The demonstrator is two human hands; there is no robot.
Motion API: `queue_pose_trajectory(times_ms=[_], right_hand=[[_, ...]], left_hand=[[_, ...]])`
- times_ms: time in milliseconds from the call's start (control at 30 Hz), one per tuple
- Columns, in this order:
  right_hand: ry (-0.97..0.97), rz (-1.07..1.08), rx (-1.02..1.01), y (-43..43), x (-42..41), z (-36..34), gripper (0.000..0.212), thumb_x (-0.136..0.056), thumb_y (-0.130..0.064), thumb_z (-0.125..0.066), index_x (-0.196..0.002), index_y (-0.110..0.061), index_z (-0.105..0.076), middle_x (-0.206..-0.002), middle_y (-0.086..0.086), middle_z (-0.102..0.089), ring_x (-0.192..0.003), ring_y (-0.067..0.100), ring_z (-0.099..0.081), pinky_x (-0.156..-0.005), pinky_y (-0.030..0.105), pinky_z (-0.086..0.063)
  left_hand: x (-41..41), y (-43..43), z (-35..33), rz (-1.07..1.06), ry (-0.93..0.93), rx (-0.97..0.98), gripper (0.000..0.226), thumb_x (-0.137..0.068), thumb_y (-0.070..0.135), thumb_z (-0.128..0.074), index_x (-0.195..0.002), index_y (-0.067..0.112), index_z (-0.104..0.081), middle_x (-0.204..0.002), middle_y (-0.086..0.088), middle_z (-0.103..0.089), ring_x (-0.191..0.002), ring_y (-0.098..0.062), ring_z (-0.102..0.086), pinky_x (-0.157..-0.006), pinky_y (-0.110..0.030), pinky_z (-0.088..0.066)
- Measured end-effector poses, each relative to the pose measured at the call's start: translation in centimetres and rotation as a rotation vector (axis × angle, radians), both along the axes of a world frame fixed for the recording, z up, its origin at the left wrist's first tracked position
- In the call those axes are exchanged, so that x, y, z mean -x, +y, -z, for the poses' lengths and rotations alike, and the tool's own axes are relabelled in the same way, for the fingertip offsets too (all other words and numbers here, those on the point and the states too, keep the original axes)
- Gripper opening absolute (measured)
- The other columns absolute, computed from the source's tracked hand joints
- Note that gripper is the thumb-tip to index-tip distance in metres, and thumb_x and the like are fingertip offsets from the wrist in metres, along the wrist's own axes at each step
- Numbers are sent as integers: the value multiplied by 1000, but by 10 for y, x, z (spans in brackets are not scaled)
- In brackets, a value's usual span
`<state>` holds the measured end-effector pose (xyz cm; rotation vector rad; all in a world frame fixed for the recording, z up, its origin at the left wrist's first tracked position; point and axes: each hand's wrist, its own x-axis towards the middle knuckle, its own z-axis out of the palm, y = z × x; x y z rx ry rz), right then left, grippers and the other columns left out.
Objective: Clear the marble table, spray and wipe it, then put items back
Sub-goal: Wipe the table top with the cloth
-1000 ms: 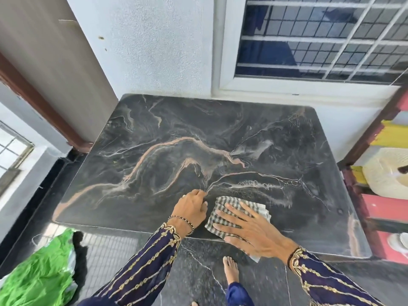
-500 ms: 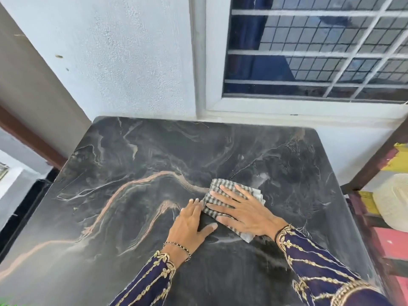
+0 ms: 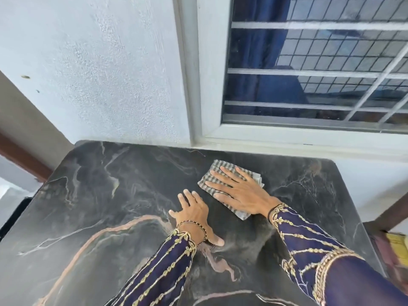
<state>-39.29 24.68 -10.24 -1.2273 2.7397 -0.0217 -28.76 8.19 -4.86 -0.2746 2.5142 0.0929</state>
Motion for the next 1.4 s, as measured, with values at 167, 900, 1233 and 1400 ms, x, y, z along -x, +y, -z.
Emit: queue_pose_trajectory(times_ms=[167,900,1233,1400], right_hand=[[-18,82,33,-15,45,-1,59,-95,-69,4,-152,-58,3,-165,-24,10,-155,7,11,-126,45,8],[-70,431,41,64,42,4,63,-89,-79,7,-149,-60,14,-162,-24,22,-152,8,24,-125,46,13],[-71,366,47,60,-66,2,57,-90,-78,1,-144,-64,16,-160,-24,26,-150,9,29,-124,45,17],[-58,340,45,55,-138,0,62,-89,-77,7,-149,-61,9,-162,-22,23,-151,12,28,-124,48,13]], left_hand=[[5,3,-2,16,-87,27,153,-51,67,-82,-148,-4,13,-158,-24,16,-147,-43,11,-109,-69,-24],[18,14,-11,21,-193,91,154,-51,61,-85,-145,-10,13,-155,-33,12,-144,-51,7,-109,-66,-28],[5,13,-15,-70,-76,59,141,-53,56,-88,-150,0,-1,-158,-21,0,-147,-41,-2,-110,-65,-27],[-50,15,-8,97,336,73,105,-72,63,-69,-149,12,-18,-161,-12,-10,-150,-30,-7,-116,-60,-17]])
